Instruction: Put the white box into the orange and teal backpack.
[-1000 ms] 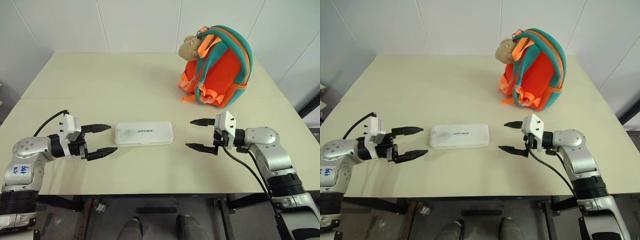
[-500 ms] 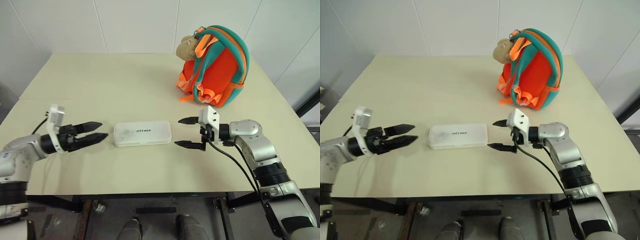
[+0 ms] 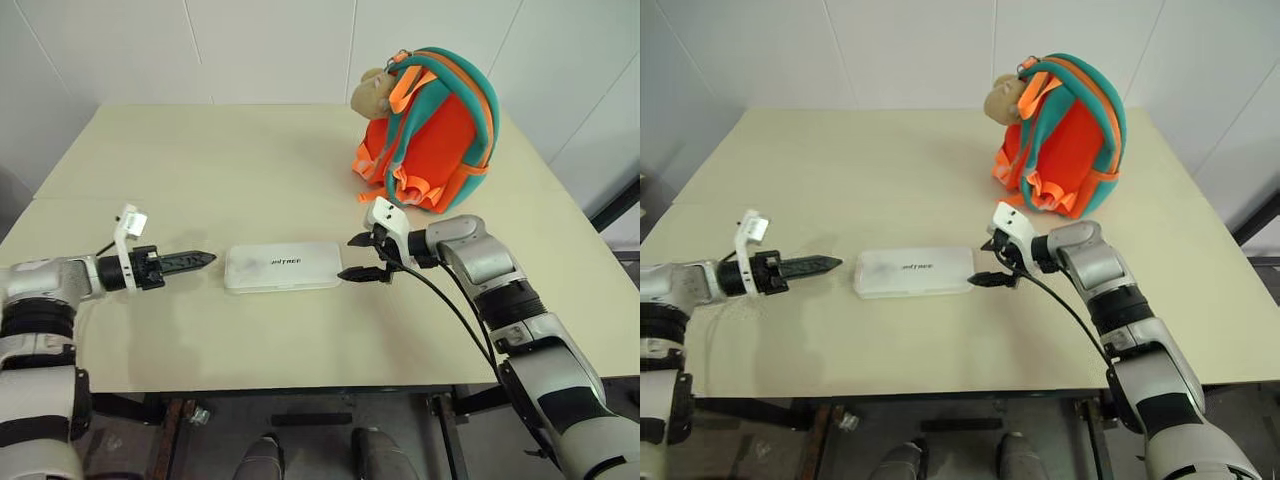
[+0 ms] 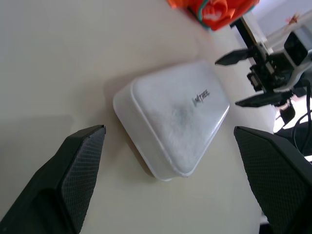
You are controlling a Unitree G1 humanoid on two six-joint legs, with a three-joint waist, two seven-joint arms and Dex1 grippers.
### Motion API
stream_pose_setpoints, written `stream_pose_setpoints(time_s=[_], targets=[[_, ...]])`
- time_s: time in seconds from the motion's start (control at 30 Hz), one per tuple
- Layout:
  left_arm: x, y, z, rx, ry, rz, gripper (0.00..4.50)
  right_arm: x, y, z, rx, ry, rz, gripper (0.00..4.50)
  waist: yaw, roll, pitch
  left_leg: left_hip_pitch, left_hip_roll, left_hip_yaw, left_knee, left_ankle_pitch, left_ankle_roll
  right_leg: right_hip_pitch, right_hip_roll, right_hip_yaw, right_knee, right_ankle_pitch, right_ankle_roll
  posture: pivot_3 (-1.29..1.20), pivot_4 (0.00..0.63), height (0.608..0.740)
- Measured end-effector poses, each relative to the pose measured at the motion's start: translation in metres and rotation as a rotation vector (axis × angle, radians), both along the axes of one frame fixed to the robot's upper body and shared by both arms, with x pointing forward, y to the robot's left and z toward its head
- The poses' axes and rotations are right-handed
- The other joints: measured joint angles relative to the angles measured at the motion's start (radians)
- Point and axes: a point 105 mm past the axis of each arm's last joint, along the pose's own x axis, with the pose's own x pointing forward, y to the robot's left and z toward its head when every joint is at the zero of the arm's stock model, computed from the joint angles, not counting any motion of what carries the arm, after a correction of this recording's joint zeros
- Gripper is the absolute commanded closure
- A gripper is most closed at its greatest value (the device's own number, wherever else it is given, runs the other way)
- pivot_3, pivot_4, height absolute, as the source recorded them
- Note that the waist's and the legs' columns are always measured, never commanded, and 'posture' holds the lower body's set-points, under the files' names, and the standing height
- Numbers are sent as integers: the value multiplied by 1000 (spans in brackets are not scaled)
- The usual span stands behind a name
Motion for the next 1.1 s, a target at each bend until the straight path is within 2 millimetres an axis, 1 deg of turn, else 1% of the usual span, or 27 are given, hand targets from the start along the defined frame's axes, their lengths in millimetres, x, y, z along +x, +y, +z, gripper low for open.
stream_pose_setpoints(time_s=[0.07, 0.13, 0.3, 0.47, 0.73, 0.97, 1.1], targets=[[2, -7, -6, -19, 59, -14, 0, 0, -3, -3, -17, 20, -14, 30, -2, 0, 0, 0, 0, 0, 0, 0, 0, -1, 0, 0, 1, 0, 0, 0, 150, 740], [2, -12, -8, -39, 101, -33, 0, -1, -4, -6, -27, 49, -20, 30, -5, 0, 0, 0, 0, 0, 0, 0, 0, -1, 0, 0, 1, 0, 0, 0, 150, 740], [6, -16, -10, -49, 113, -34, 0, -6, -7, -5, -44, 95, -21, 30, -4, 0, 0, 0, 0, 0, 1, 0, 0, -1, 0, 0, 2, 0, 1, 0, 150, 740], [11, -20, -10, -80, 127, -20, 0, -9, -2, -10, -53, 114, -5, 30, -2, 0, 0, 0, 0, 0, 2, 0, 0, -1, 0, 0, 4, 0, 1, 0, 150, 740], [16, -31, -11, -113, 143, -17, 0, -11, 14, -16, -22, 126, 41, 30, 2, 0, 0, 0, -1, -1, 3, 1, -1, -1, 0, 0, 6, 0, 1, 0, 150, 740], [20, -46, -13, -121, 163, -45, 0, -9, 18, -17, -14, 88, 64, 30, 2, 0, 0, 1, -1, -1, 4, 1, -2, 0, -1, 0, 7, -1, 1, 0, 150, 740], [21, -58, -13, -130, 185, -79, 0, -9, 19, -14, -20, 51, 86, 30, 2, 0, 0, 1, -1, -1, 4, 1, -2, 0, -1, 0, 7, -1, 2, 0, 150, 740]])
